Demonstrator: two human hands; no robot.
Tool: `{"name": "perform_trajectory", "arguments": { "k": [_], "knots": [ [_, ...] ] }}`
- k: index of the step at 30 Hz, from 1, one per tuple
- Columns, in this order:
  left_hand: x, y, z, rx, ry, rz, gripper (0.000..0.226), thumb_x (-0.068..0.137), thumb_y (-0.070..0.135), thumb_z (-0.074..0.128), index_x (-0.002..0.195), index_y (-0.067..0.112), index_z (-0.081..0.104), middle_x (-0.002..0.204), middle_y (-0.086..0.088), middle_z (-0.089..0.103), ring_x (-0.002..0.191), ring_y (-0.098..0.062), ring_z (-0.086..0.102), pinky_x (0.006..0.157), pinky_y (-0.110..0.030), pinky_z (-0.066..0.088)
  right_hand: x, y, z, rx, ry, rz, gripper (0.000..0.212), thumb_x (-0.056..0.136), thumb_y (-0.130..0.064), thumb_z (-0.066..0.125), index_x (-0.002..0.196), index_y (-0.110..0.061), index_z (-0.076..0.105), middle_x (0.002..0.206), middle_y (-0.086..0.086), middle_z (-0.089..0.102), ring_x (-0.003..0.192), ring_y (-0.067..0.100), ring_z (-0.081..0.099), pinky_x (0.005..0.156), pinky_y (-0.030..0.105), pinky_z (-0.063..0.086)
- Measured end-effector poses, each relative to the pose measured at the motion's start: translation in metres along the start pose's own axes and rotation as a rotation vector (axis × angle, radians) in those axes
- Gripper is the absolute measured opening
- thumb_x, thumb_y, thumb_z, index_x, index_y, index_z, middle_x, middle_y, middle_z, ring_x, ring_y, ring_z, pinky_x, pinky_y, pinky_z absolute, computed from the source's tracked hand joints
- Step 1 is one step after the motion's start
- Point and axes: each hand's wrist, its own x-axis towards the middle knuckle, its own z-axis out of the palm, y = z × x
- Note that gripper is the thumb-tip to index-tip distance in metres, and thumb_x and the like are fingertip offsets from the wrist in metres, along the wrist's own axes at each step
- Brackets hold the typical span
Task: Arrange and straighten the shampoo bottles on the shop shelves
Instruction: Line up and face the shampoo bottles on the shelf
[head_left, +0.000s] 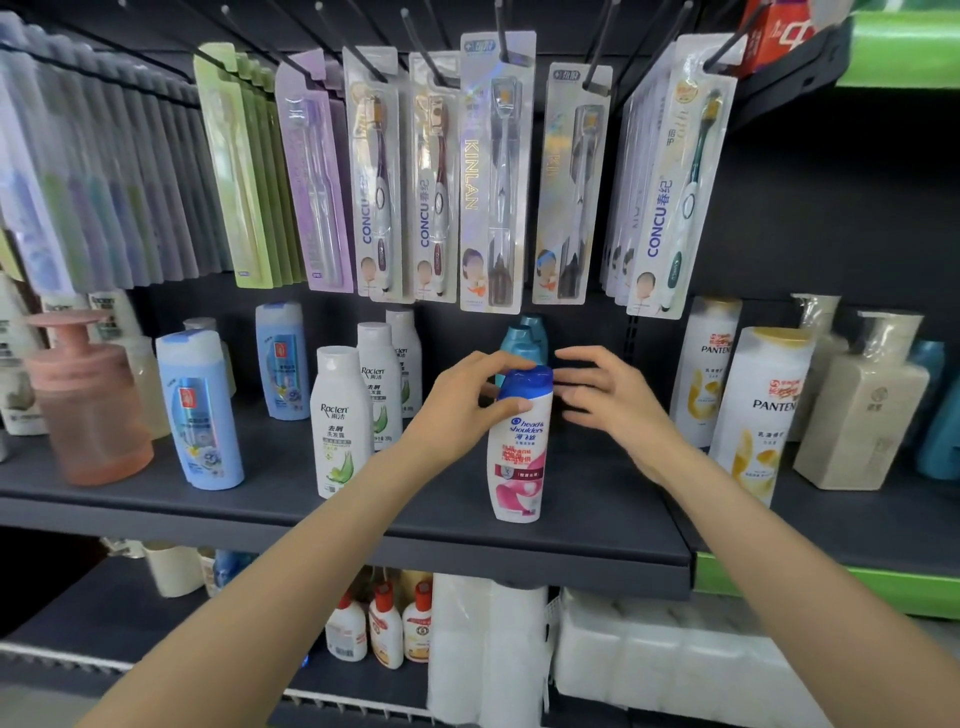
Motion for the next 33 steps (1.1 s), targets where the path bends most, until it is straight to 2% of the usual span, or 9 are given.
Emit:
{"name": "perform_trajectory", "arguments": {
  "k": [4,10,15,18,22,26,28,30,33],
  "knots": [
    [0.0,-0.002,-0.001,0.032,-0.012,-0.014,0.042,0.082,0.015,0.07,0.121,0.027,0.056,0.11,0.005,0.056,0.093,-0.01,0.06,0.077,-0.011,0.046,0.03,0.003,-0.002,-0.199,0.108,-0.045,0.039,0.09,-0.008,0.056,0.125,-0.027,0.054,0.119,0.001,0.06,0.105,0.013,0.06,0.096,0.038,0.049],
    [0.0,0.0,0.001,0.044,-0.011,-0.04,0.042,0.084,0.014,0.068,0.121,0.026,0.054,0.114,0.001,0.056,0.095,-0.011,0.057,0.077,-0.015,0.048,0.06,0.013,0.014,-0.342,-0.026,-0.065,0.043,0.09,-0.003,0.056,0.128,-0.023,0.055,0.132,0.008,0.055,0.12,0.023,0.053,0.098,0.042,0.047],
    [-0.002,0.002,0.003,0.065,0.004,-0.037,0.041,0.085,0.014,0.065,0.122,0.026,0.053,0.117,0.001,0.056,0.098,-0.009,0.055,0.073,-0.008,0.043,0.052,0.015,0.012,-0.349,0.103,-0.126,0.029,0.087,-0.005,0.061,0.114,-0.018,0.059,0.106,0.001,0.059,0.099,0.019,0.057,0.071,0.023,0.046],
    [-0.003,0.003,0.002,0.066,0.007,-0.043,0.041,0.086,0.013,0.065,0.123,0.026,0.053,0.117,0.001,0.056,0.098,-0.01,0.055,0.073,-0.007,0.042,0.036,0.014,0.004,-0.316,0.195,-0.143,0.03,0.086,-0.008,0.064,0.114,-0.018,0.062,0.103,-0.002,0.061,0.091,0.016,0.06,0.078,0.028,0.051],
    [-0.003,0.002,0.002,0.072,0.018,-0.041,0.042,0.087,0.012,0.064,0.124,0.026,0.052,0.119,0.001,0.055,0.097,-0.008,0.054,0.069,-0.004,0.041,0.009,0.001,-0.014,-0.282,0.281,-0.206,0.031,0.087,-0.008,0.063,0.115,-0.021,0.064,0.106,-0.004,0.062,0.083,-0.001,0.055,0.068,0.005,0.044],
    [-0.005,0.002,0.005,0.066,0.037,-0.035,0.043,0.087,0.011,0.063,0.126,0.025,0.051,0.122,0.002,0.055,0.096,-0.006,0.055,0.068,-0.004,0.041,-0.015,-0.016,-0.027,-0.21,0.25,-0.168,0.027,0.087,-0.009,0.063,0.11,-0.023,0.066,0.1,-0.001,0.064,0.084,0.007,0.058,0.075,0.026,0.052],
    [-0.007,0.003,0.008,0.056,0.052,-0.036,0.044,0.088,0.01,0.062,0.128,0.026,0.051,0.124,0.001,0.055,0.098,-0.008,0.056,0.072,-0.008,0.045,-0.024,-0.025,-0.03,-0.047,0.232,-0.12,0.026,0.088,-0.005,0.061,0.108,-0.021,0.065,0.095,0.0,0.064,0.086,0.012,0.061,0.074,0.033,0.056],
    [-0.011,0.004,0.013,0.035,0.078,-0.035,0.048,0.087,0.009,0.061,0.131,0.026,0.049,0.125,0.0,0.054,0.104,-0.012,0.056,0.086,-0.023,0.051,-0.031,-0.032,-0.031,0.1,0.217,-0.083,0.025,0.089,-0.004,0.06,0.11,-0.018,0.063,0.092,0.0,0.065,0.085,0.013,0.063,0.067,0.029,0.058],
    [-0.018,0.007,0.02,0.072,0.15,0.028,0.062,0.084,0.008,0.065,0.139,0.025,0.04,0.137,0.001,0.046,0.125,-0.012,0.045,0.107,-0.031,0.037,-0.038,-0.036,-0.03,0.245,0.229,-0.051,0.025,0.089,-0.006,0.06,0.112,-0.014,0.062,0.098,0.007,0.067,0.088,0.018,0.066,0.062,0.027,0.057]
  ]
}}
